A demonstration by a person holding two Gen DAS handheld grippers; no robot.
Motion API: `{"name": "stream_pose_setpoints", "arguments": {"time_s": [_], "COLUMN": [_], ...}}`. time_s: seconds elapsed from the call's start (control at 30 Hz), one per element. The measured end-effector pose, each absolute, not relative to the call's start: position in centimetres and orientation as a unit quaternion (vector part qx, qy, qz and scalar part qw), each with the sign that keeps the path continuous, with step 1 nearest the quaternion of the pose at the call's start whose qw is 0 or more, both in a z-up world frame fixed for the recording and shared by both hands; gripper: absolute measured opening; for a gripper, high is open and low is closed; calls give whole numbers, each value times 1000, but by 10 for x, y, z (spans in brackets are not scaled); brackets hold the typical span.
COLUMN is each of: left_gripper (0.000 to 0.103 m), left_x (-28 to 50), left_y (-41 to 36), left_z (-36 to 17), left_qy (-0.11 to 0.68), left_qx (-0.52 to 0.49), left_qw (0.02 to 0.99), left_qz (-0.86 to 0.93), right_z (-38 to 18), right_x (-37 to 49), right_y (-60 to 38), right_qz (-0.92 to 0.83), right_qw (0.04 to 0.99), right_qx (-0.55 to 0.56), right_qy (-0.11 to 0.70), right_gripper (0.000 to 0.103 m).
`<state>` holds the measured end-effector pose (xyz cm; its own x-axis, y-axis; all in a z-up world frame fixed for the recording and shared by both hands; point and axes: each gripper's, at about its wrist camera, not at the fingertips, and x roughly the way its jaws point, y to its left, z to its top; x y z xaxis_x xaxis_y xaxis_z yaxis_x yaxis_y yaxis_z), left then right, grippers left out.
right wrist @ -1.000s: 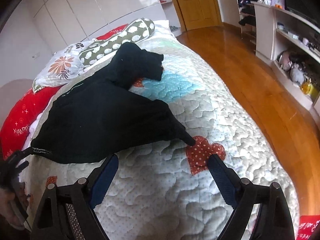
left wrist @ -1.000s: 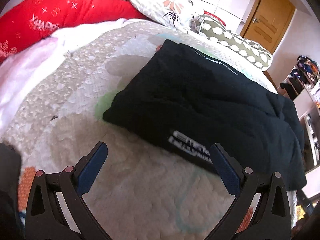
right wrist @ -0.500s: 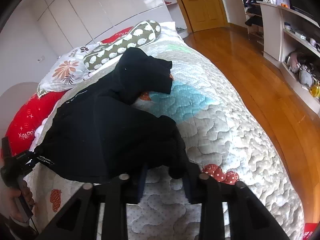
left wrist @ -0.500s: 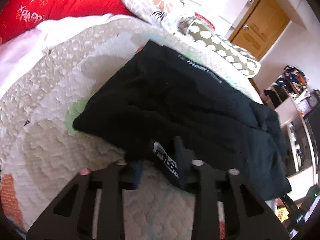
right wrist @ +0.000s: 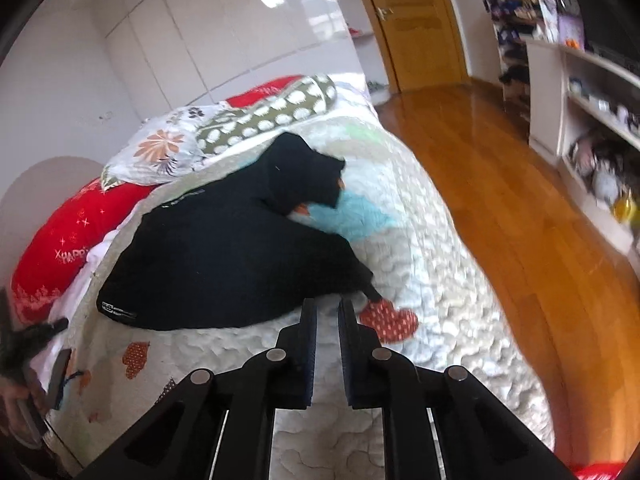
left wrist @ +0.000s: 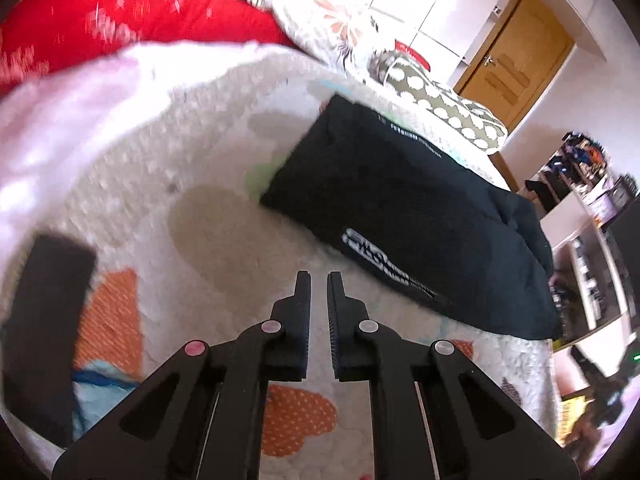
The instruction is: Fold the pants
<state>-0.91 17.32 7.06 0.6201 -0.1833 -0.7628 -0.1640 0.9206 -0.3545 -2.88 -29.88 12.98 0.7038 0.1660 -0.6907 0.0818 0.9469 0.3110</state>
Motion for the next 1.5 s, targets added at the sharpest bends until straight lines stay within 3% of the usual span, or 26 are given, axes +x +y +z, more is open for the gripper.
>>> {"name": "stream_pose_setpoints", "arguments": {"time_s": [0.03,0.1,0.13,0.17,0.2,0.23,0.37,0.53,0.6,0.67,0.7,0.73,0.97,1.13,1.23,1.43,1.47,1.5], "left_gripper": [8,13,25,34,55,66,71,71,71,46,14,12,8,7,7,8,9,17], "left_x": [-7,-4,-1,4,8,13,40,77,84,84,83,82,13,-39,-47,-42,-36,-32], "left_y": [172,170,170,169,168,167,154,130,123,123,124,125,141,171,183,168,163,158], "left_z": [66,62,59,56,53,50,42,27,27,29,31,34,83,69,51,65,65,65], "left_qy": [437,436,436,437,437,435,432,463,457,453,456,458,431,453,469,439,440,441], "left_qx": [-204,-212,-220,-230,-239,-249,-263,-247,-236,-240,-246,-247,-214,-179,-204,-209,-207,-207], "left_qw": [876,875,873,870,867,865,863,851,858,859,855,854,875,873,859,874,874,873], "left_qz": [-2,0,-2,-1,1,2,-2,0,-3,-11,-21,-30,-52,6,3,-17,-18,-21], "right_z": [127,122,120,117,115,113,106,90,85,85,86,90,145,140,129,147,144,137], "right_x": [-28,-25,-23,-22,-21,-18,-4,24,32,37,39,38,-5,-42,-54,-55,-48,-36], "right_y": [-299,-297,-296,-296,-296,-297,-302,-304,-303,-303,-303,-302,-286,-274,-295,-331,-331,-331], "right_qz": [20,16,17,18,20,20,19,23,33,38,42,45,81,131,93,41,45,52], "right_qw": [905,901,901,900,899,898,893,884,882,885,884,888,912,877,864,886,885,880], "right_qx": [167,170,170,173,177,181,204,223,239,249,252,248,185,119,136,185,188,200], "right_qy": [391,398,398,399,399,401,401,411,405,392,391,385,357,447,476,423,424,428], "right_gripper": [13,30,48,53,53,54,54,54,50,21,20,18,15,16,16,23,25,25]}}
